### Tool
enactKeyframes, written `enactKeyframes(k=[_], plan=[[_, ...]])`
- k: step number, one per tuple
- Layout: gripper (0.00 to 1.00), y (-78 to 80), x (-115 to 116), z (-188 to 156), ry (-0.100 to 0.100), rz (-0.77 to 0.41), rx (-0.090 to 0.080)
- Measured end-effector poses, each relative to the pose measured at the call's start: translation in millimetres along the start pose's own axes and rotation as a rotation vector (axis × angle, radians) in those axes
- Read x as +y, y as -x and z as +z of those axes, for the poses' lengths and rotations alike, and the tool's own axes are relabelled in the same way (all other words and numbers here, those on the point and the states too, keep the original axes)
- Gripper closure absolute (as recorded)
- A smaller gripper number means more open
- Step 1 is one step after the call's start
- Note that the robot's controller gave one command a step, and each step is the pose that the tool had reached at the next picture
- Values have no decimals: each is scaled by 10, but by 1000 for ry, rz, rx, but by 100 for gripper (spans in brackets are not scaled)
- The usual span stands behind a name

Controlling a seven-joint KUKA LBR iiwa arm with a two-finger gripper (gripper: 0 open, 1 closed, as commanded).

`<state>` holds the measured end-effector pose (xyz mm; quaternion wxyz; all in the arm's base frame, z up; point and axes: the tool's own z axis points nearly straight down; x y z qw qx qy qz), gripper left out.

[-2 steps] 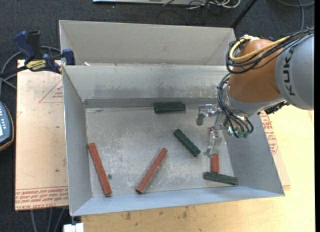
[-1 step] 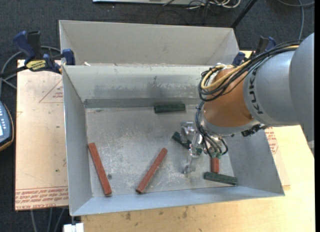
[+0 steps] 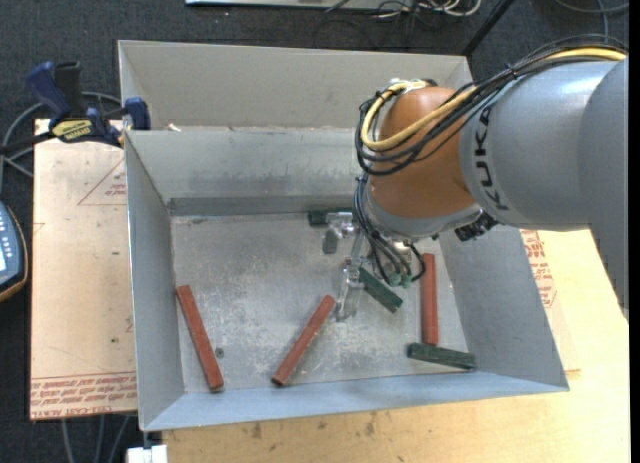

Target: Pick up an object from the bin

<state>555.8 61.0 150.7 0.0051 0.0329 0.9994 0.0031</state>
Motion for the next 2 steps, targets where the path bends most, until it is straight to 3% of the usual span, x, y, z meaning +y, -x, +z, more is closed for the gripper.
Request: enactKeyframes(k=[1, 2], plan=[[0, -263, -151, 833, -5, -150, 15], [100, -247, -147, 803, -5, -151, 10]])
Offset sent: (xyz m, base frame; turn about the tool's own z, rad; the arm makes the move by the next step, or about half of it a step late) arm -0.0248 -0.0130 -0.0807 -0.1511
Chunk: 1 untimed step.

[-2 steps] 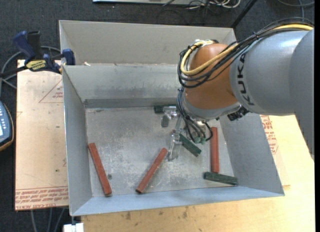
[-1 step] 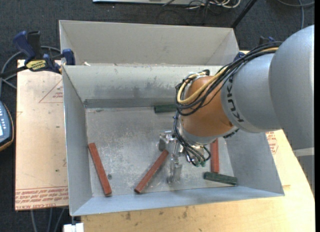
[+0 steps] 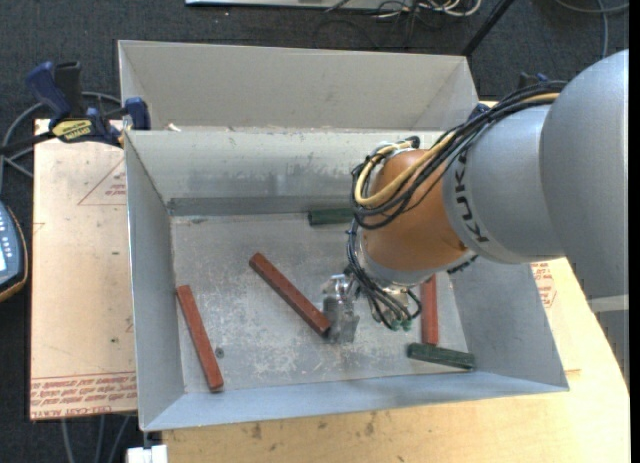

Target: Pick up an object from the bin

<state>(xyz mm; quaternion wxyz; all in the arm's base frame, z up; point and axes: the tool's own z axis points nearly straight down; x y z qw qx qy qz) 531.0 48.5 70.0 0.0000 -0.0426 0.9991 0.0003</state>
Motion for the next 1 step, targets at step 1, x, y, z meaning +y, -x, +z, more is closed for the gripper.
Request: enactKeyframes(k=[1], plan=[[100, 72, -1346, -1226, -6, -178, -9]])
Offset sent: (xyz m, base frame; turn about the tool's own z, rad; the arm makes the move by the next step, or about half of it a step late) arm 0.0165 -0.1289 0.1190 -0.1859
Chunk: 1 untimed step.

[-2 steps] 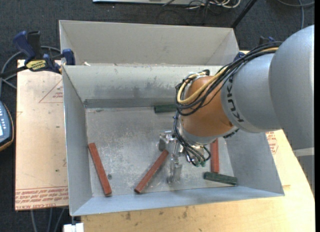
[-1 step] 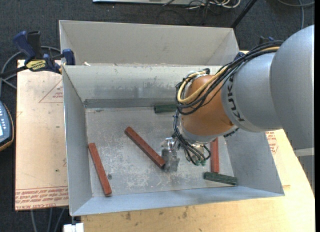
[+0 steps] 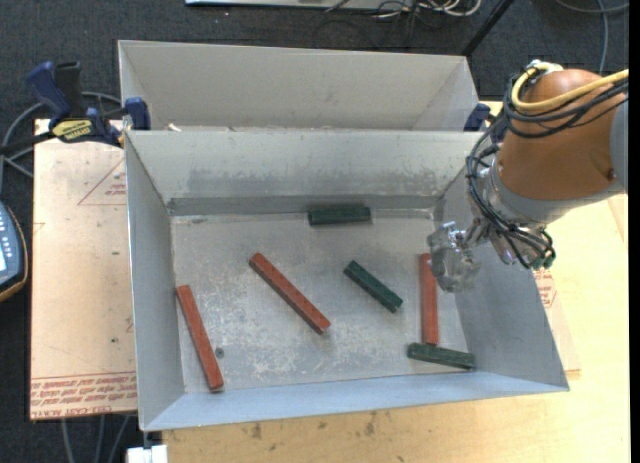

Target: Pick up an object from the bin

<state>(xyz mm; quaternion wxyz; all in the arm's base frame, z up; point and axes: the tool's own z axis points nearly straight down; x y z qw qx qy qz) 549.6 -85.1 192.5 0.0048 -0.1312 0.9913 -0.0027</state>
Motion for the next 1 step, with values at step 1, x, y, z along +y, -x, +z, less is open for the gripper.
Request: enactKeyframes(k=[1], plan=[[100, -580, 393, -1746, 2, -208, -3]])
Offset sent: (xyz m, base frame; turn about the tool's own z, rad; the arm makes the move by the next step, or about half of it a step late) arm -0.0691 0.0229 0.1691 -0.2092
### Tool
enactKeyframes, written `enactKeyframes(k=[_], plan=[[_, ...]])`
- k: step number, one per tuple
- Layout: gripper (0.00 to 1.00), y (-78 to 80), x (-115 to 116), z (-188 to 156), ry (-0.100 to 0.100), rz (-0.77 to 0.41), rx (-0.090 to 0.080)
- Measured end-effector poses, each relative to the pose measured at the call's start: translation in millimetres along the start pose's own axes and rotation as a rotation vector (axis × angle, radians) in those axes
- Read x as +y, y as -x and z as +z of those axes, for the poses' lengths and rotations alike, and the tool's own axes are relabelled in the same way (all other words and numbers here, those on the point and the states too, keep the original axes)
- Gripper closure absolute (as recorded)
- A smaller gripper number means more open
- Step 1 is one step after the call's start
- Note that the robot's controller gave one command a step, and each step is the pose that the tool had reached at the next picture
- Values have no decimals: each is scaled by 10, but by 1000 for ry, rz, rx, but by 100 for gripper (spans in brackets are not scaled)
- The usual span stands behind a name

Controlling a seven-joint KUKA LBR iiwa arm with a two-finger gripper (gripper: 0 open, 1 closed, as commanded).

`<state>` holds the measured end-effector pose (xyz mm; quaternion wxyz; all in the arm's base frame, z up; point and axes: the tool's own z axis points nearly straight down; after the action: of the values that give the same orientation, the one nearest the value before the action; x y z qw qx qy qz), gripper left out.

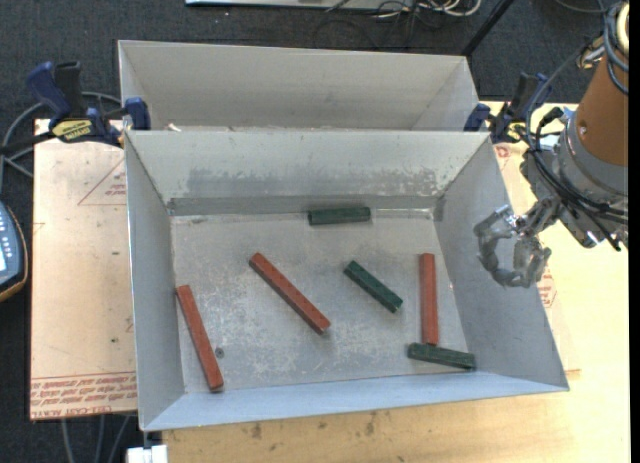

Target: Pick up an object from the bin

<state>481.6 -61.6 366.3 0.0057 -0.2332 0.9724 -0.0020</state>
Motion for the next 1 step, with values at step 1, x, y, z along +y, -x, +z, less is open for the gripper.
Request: enactKeyframes(k=[1], plan=[[100, 82, 181, 1045, 12, -148, 13]])
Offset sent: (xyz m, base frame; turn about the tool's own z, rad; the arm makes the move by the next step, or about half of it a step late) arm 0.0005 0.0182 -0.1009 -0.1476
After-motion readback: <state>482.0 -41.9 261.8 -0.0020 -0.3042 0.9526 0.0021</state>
